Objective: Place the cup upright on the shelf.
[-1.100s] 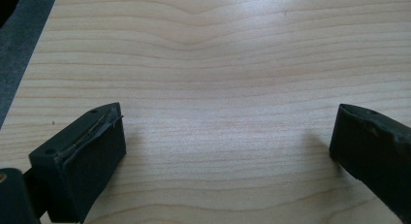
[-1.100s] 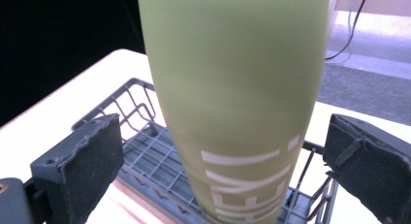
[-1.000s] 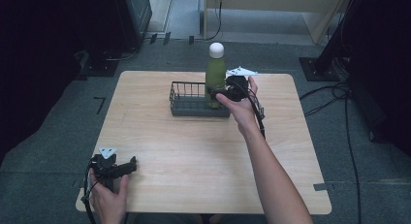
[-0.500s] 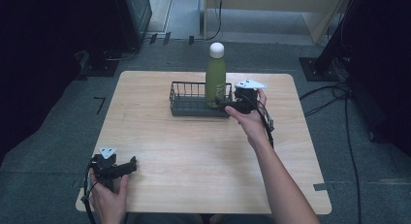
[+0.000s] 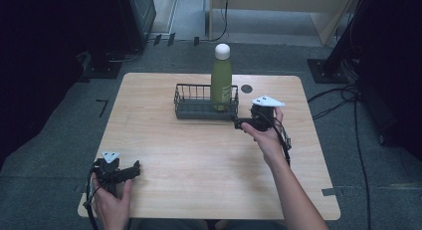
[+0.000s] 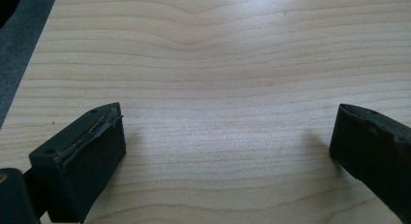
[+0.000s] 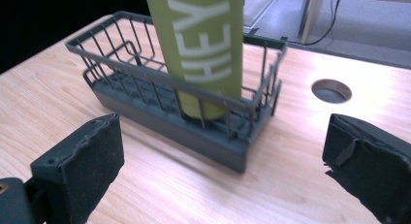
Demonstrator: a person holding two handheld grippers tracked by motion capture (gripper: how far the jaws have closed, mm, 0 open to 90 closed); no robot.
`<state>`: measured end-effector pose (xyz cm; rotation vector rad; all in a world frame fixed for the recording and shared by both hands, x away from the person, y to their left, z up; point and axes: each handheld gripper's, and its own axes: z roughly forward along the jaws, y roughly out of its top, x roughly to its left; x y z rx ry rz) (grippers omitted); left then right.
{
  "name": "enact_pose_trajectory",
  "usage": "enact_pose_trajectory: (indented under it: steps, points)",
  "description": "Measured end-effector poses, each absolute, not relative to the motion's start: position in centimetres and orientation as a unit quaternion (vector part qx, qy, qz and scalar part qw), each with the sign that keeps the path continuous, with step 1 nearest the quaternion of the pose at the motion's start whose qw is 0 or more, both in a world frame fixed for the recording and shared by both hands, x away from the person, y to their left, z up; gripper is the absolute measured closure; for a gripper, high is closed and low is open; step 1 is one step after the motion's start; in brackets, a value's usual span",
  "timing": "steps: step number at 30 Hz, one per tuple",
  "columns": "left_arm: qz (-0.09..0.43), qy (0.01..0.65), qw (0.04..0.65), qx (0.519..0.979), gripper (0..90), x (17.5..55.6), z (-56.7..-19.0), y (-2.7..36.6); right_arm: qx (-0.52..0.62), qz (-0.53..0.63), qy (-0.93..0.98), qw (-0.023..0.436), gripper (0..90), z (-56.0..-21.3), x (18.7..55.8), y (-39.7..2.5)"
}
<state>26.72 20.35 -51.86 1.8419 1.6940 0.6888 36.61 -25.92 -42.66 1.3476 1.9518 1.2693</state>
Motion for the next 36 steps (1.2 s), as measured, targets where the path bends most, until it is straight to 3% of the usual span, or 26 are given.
enact_pose_trajectory:
  steps: [36]
  points:
    - [0.256,0.628,0.268,0.685,0.1,26.7,-51.9,20.4,0.568,0.409,0.675,0.232,1.8,-49.7,28.8,-35.0]
